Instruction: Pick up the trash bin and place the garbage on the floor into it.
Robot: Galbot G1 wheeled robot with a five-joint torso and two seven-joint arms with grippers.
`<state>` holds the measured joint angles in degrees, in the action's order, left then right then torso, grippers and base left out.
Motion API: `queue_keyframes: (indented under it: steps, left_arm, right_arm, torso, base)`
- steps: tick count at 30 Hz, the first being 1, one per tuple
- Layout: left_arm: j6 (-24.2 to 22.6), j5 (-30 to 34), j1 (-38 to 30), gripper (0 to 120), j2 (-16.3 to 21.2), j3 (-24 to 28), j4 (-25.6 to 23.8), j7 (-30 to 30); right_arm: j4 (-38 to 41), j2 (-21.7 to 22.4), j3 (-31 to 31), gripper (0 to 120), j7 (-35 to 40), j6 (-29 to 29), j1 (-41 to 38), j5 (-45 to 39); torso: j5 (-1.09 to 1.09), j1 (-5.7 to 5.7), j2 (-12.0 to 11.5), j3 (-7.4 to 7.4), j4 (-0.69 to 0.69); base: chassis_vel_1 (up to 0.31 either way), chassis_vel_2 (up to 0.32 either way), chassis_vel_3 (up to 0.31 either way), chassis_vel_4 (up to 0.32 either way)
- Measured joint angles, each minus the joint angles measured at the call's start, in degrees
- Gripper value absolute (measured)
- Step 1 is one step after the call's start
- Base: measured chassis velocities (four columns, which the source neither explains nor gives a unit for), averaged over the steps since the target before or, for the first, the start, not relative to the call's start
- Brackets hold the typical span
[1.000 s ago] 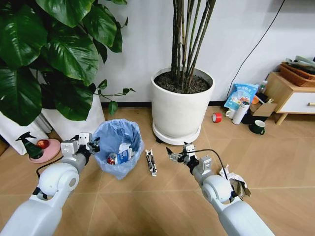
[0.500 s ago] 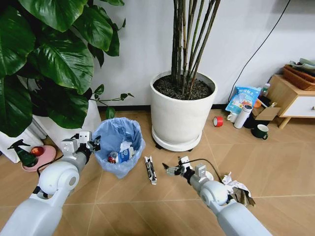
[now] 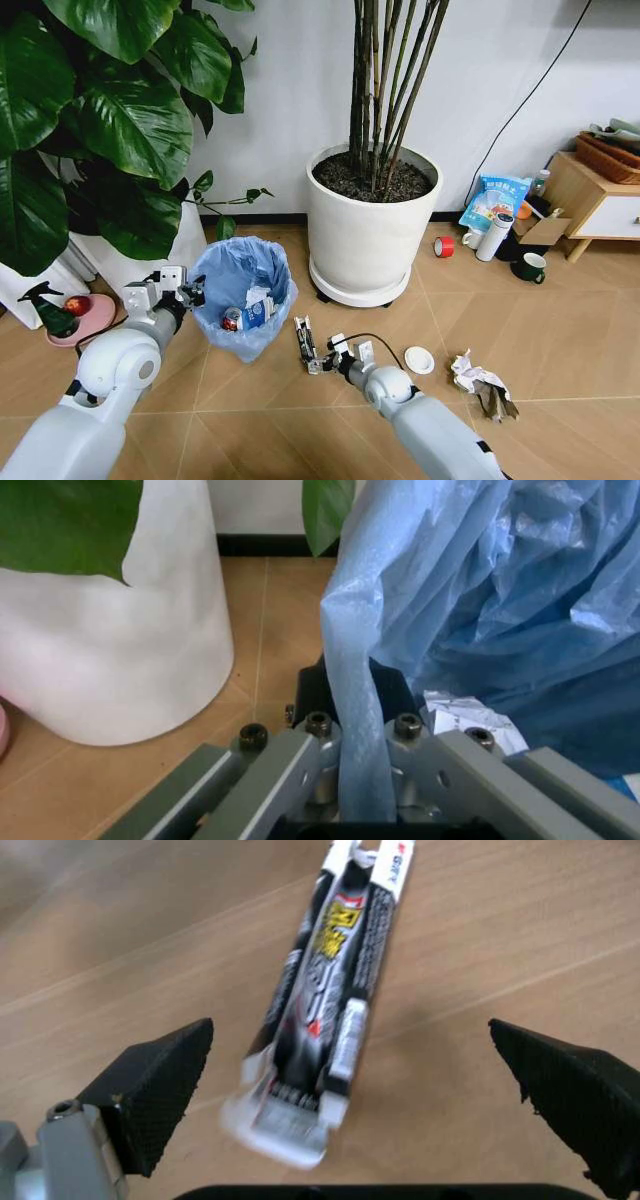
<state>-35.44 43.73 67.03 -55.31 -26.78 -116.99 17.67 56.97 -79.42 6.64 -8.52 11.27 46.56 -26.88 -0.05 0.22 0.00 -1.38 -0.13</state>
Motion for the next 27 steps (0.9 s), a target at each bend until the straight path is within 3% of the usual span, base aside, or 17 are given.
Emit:
queue_keyframes:
  steps: [19,27]
  left_arm:
    - [0.00,0.14,0.00,0,0.28,0.68,-0.52,0.61]
    - [0.00,0.12,-0.02,0,0.38,0.68,-0.47,0.62]
  right_arm:
    - [-6.88,-3.98,1.09,100,0.31,0.82,-4.36,1.01]
    - [-10.73,-5.59,1.72,77,0.16,0.44,-5.27,1.63]
  torso:
    - [0.00,0.00,0.00,0.00,0.00]
    - [0.00,0.00,0.00,0.00,0.00]
  base:
    - [0.000,0.000,0.000,0.000]
    - [0.000,0.000,0.000,0.000]
